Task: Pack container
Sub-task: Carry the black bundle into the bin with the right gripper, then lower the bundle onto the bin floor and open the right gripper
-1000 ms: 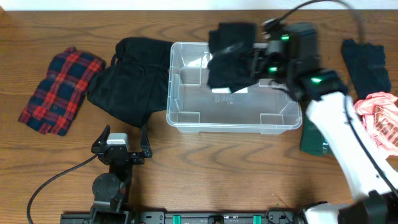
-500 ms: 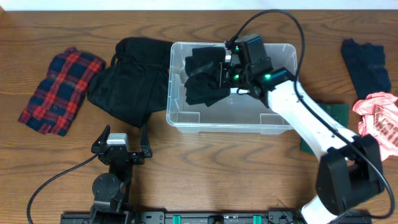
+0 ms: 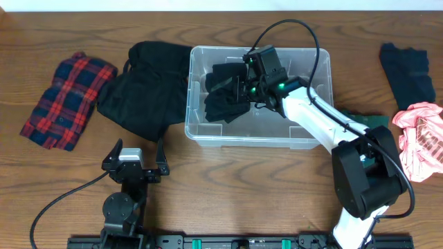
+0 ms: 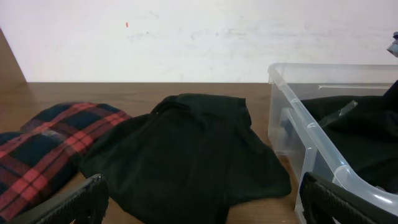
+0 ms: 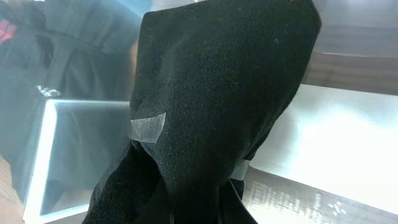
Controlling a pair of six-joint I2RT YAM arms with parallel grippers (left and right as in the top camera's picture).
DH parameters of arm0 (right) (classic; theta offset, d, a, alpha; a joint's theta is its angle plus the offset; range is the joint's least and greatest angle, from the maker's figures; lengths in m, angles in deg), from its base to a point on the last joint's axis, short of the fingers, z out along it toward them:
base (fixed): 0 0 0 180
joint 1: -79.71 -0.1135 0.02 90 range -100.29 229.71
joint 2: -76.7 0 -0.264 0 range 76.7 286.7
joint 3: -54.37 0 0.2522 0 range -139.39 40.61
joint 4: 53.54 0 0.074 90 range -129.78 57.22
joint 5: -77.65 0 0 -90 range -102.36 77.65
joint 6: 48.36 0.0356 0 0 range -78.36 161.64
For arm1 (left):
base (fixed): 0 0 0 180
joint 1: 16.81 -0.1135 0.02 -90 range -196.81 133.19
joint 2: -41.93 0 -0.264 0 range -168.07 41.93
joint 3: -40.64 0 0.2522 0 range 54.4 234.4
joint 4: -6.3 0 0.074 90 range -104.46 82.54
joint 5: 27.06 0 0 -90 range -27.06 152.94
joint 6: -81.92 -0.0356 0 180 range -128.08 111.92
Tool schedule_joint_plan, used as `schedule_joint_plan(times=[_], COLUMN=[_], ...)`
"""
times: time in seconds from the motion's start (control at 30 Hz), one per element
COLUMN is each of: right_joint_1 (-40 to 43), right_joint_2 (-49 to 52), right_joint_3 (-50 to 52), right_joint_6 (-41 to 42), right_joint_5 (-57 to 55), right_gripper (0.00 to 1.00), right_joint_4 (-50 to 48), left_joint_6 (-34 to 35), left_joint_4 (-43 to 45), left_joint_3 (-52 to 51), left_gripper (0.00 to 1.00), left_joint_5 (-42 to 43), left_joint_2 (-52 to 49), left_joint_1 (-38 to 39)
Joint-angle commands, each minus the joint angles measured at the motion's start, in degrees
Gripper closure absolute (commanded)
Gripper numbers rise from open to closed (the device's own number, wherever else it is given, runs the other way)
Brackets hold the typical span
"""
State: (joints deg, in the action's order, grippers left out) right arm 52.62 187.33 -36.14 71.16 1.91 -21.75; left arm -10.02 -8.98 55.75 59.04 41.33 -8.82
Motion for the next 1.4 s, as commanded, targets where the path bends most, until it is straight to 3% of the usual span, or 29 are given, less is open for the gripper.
schedule_joint_plan(times=[0.0,0.23,0.37,0.43,0.5,0.6,0.77,1.0,1.23,1.3,1.37], right_joint_1=[-1.01,-1.33,-1.4,-1.4,-1.38,-1.38,-1.27,-0.9,-0.66,-0.48,-0.04], right_joint_2=[0.57,1.05,1.05,1.05,1.05,1.05,1.05,1.03,-0.61,-1.9,-3.26], right_joint_3=[-0.33,-0.31,-0.31,-0.28,-0.28,-0.28,-0.28,-0.31,-0.5,-0.5,-0.5], right_joint_6=[-1.68,-3.04,-3.04,-3.32,-5.27,-8.98,-14.23,-14.47,-22.47,-21.24,-18.49], right_joint_5=[-0.7,-0.94,-0.94,-0.96,-0.96,-0.98,-1.42,-4.2,-7.21,-7.54,-9.88], right_gripper=[0.98,0.83,0.54,0.23,0.11,0.03,0.02,0.03,0.06,0.11,0.22], right_joint_4=[-0.94,-0.85,-0.9,-0.9,-0.87,-0.55,0.11,1.53,1.75,2.05,3.56], left_joint_6=[-0.76,-0.76,-0.76,-0.76,-0.76,-0.76,-0.76,-0.76,-0.76,-0.76,-0.76], left_joint_4=[-2.1,-2.1,-2.1,-2.1,-2.1,-2.1,-2.1,-2.12,-2.1,-2.1,-2.1], left_joint_3=[-1.11,-1.11,-1.11,-1.11,-1.11,-1.11,-1.11,-1.11,-1.11,-1.11,-1.11], left_gripper=[0.02,0.02,0.02,0.02,0.02,0.02,0.02,0.02,0.02,0.02,0.02], left_joint_5=[-1.7,-1.7,-1.7,-1.7,-1.7,-1.7,-1.7,-1.7,-1.7,-1.7,-1.7], left_joint_2=[0.33,0.33,0.33,0.33,0.33,0.33,0.33,0.33,0.33,0.33,0.33], left_joint_1=[0.09,0.09,0.09,0.09,0.09,0.09,0.09,0.09,0.09,0.09,0.09])
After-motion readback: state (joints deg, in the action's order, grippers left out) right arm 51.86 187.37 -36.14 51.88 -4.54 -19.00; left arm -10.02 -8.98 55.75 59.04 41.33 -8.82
